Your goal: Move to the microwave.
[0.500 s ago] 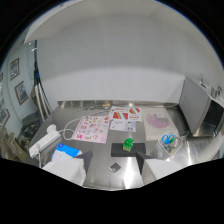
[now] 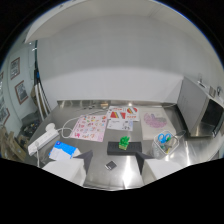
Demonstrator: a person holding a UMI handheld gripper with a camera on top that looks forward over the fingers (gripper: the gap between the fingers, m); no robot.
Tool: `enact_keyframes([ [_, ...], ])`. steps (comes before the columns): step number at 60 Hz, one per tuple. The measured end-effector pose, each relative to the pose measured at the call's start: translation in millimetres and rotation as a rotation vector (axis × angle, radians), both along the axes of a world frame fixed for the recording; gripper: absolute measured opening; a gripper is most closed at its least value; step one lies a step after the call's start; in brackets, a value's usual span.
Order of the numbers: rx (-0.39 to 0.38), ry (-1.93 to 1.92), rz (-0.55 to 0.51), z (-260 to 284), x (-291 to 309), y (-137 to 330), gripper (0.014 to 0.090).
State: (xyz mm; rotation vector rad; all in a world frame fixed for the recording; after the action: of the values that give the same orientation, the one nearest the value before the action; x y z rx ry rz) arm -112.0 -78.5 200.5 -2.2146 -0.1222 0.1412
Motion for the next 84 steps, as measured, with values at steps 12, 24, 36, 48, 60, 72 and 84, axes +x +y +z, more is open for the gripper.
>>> enact_keyframes([
  [12,-0.009,-0.035,-0.032,-17.0,50.6,-18.4,0.084],
  [24,-0.055,-0.077,-0.108,-36.2,129.1,-37.4,0.0842],
  [36,-0.081,-0.103,-0.183,-50.5,215.7,-33.1,0.0838],
  [48,-0.082,-0.104,-0.211,-56.2,295.8,-7.0,0.0841],
  [60,-0.061,-0.091,-0.219,-57.4,362.5,42.0,0.0842],
  [72,-0.049,-0.078,-0.217,-62.0,410.6,91.1,0.0842],
  [84,-0.034,-0.061,-0.208,-63.9,434.5,132.4,0.0842],
])
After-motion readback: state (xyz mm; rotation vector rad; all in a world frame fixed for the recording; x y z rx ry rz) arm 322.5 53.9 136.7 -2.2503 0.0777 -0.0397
